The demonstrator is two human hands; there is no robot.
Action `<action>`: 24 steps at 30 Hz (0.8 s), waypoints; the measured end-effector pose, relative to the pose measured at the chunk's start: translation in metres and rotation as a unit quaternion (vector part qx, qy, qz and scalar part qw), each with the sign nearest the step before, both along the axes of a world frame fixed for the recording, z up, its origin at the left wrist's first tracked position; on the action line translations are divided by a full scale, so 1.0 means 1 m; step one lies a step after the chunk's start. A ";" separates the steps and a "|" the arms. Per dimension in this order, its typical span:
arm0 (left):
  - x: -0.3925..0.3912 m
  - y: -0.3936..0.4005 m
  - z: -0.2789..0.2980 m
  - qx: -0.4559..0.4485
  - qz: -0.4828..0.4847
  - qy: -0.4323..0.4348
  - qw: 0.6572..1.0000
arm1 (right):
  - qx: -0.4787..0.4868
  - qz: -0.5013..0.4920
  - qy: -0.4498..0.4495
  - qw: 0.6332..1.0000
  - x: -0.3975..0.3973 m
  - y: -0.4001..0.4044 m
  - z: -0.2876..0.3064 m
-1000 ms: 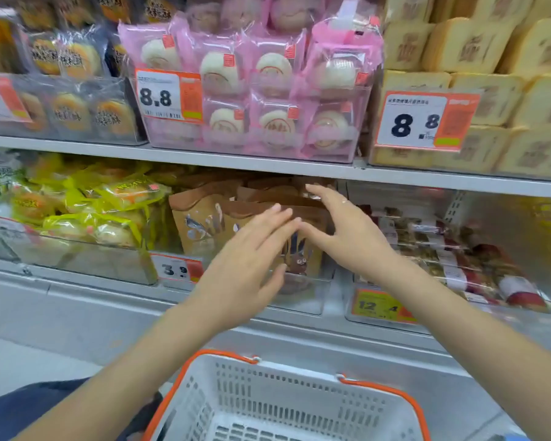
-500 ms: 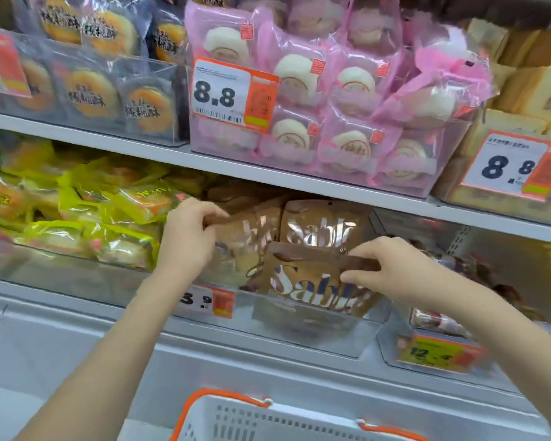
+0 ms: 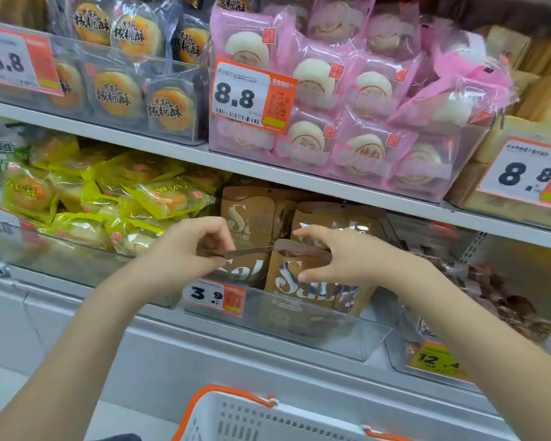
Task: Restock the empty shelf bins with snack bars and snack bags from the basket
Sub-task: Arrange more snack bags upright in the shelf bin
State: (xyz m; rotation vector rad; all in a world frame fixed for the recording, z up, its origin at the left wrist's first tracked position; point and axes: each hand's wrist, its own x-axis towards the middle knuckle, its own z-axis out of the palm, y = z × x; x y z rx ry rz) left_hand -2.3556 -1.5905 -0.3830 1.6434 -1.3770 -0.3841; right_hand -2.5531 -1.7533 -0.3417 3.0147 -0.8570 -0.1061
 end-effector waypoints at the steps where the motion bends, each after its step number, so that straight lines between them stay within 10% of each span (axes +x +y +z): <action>1: -0.008 -0.002 0.002 0.010 0.016 -0.063 0.998 | -0.001 0.005 0.013 1.000 -0.001 0.003 -0.001; 6: -0.060 -0.025 0.022 0.080 0.070 -0.350 0.931 | 0.032 0.023 -0.042 0.998 -0.003 0.011 -0.008; 14: -0.063 -0.037 0.010 0.106 0.007 -0.277 0.955 | 0.288 -0.013 -0.134 0.948 -0.028 0.000 0.015; 24: -0.061 -0.030 -0.001 0.084 0.014 -0.252 0.964 | 0.008 0.026 -0.108 0.994 0.011 -0.055 -0.005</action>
